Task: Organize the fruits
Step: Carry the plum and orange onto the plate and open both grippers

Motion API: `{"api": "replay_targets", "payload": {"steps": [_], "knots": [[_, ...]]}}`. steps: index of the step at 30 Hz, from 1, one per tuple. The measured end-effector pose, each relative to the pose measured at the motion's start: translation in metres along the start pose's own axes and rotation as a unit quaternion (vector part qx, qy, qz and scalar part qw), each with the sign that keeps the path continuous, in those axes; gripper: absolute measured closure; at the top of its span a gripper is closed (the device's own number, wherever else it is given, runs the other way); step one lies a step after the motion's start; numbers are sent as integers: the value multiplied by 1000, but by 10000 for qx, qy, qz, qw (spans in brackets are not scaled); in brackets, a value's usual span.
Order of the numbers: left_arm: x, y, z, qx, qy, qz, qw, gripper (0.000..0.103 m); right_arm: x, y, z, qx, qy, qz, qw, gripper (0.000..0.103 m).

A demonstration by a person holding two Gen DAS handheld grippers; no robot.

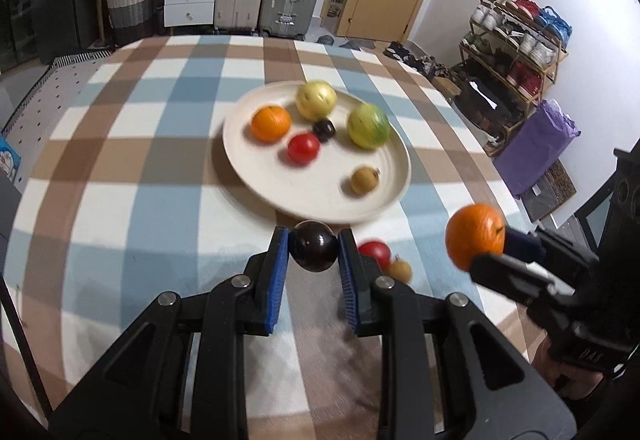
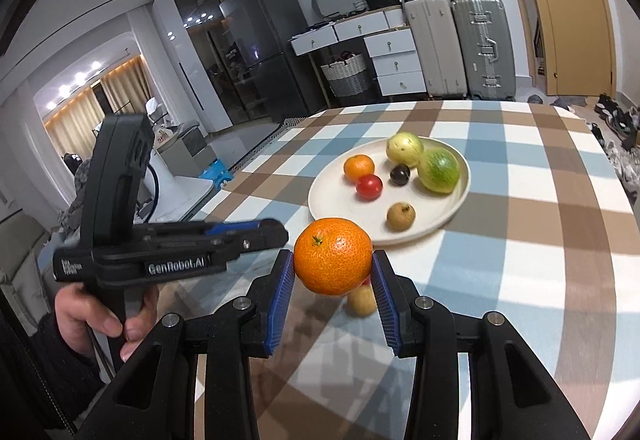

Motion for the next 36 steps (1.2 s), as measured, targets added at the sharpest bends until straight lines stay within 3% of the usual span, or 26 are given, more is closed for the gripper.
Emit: {"api": "replay_targets", "payload": {"steps": [13,23,36], "knots": [[-28,-55,42,-134,-133,-196,9996,81,26,-39,53,-195,-4,101,9998,63],[-40,-73,86,-354,-192,-216,9990,81,48,-56,91,-400,80,198,9990,63],[-48,-81,111,-486,-194,-140,9985,81,60,-61,124,-573,240,174,9979,63]]}}
Point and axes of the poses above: each gripper's, at about its wrist camera, not at the fingertips, and z roughly the way its jaws point, x to its right, y to its underside, the point moved 5 cm from there along z, roughly the way its jaws point
